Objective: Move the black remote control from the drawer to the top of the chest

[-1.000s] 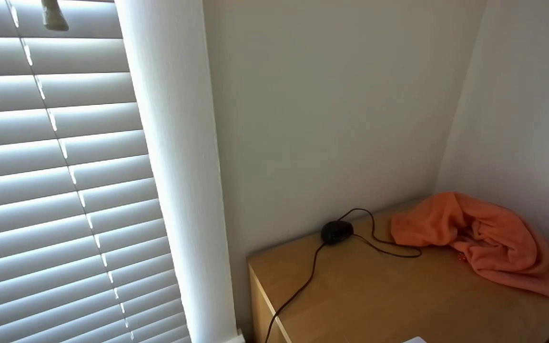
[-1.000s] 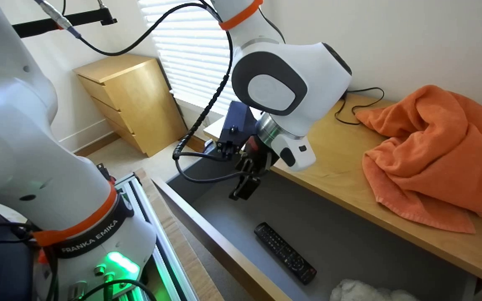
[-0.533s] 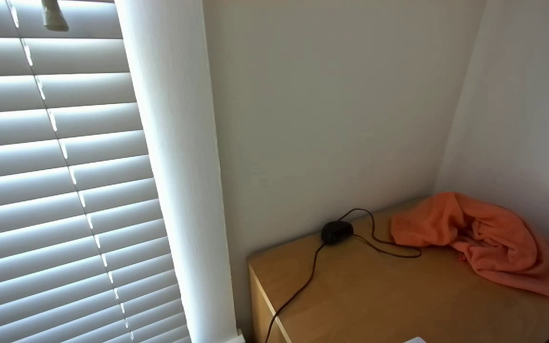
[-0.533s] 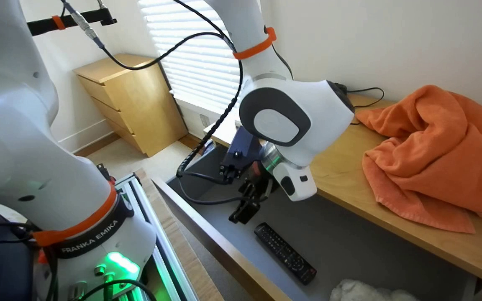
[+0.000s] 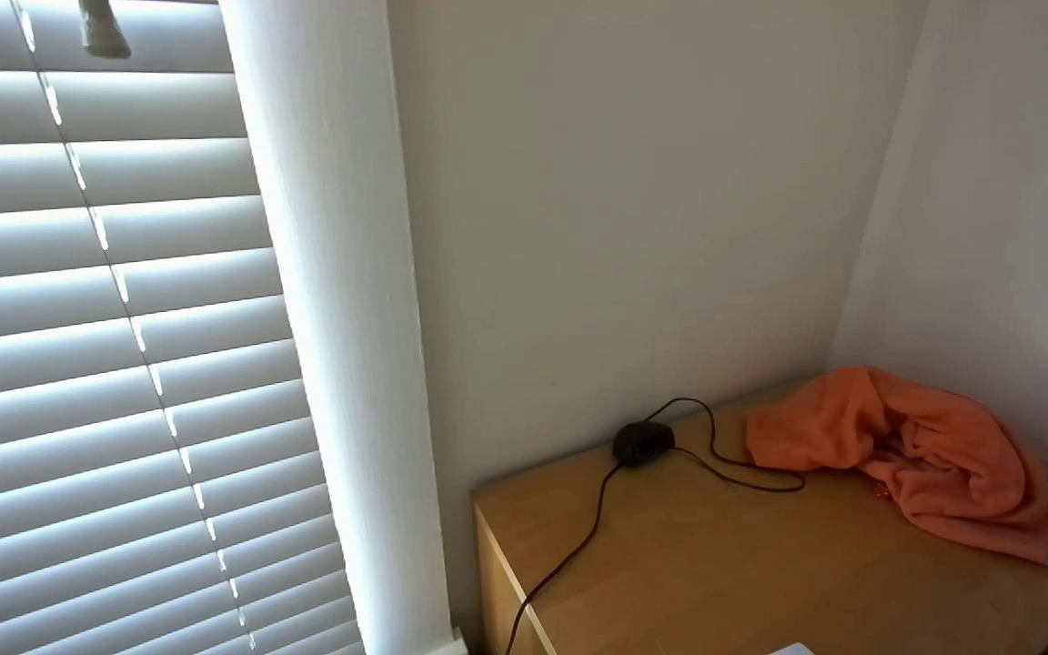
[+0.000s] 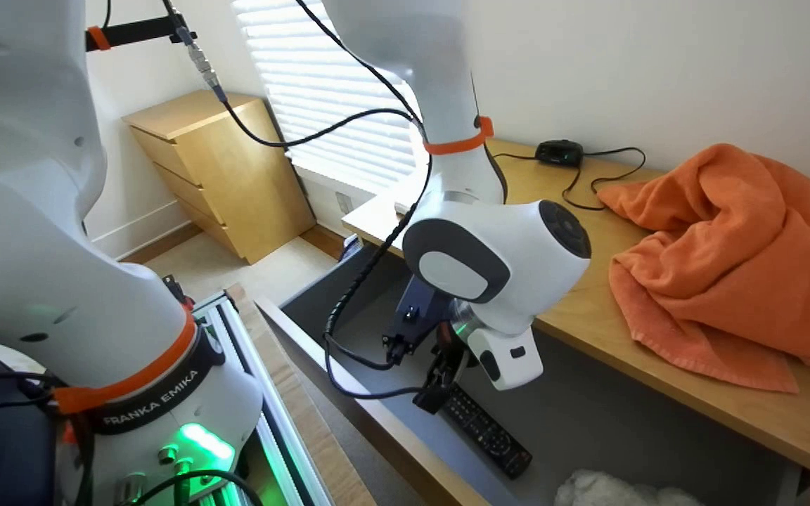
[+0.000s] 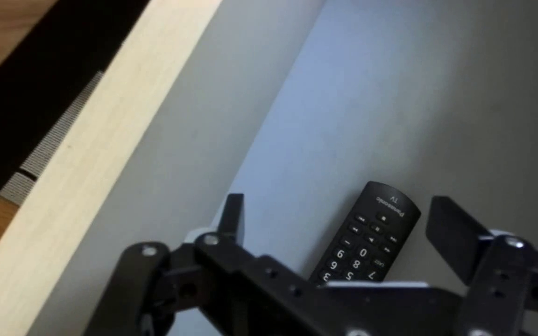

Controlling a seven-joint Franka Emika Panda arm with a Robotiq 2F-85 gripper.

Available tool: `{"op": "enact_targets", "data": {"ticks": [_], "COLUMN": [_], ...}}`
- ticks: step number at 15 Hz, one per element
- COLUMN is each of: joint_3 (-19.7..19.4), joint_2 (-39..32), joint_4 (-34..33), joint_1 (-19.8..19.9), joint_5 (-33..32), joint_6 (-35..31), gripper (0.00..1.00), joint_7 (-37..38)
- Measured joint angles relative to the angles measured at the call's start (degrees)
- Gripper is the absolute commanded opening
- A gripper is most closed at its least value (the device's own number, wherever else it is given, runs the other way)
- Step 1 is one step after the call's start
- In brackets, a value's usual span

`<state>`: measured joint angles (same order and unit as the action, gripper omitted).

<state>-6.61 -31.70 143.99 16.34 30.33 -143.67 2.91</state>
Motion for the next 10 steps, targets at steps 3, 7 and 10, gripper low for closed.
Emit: {"op": "enact_targets", "data": {"ticks": [3, 7, 10], "joint_3": [2.3, 3.7, 4.0], "joint_2": [-4.4, -9.6, -11.0], "joint_4": [-2.3, -5.8, -7.0], "joint_1": [2.7, 4.9, 5.5], "joint_5": [3.0, 4.5, 4.6], "joint_6": [-3.4, -6.6, -6.7], "gripper": [1.0, 1.0, 1.0], "joint_7": [-2.1, -3.1, -3.3]}}
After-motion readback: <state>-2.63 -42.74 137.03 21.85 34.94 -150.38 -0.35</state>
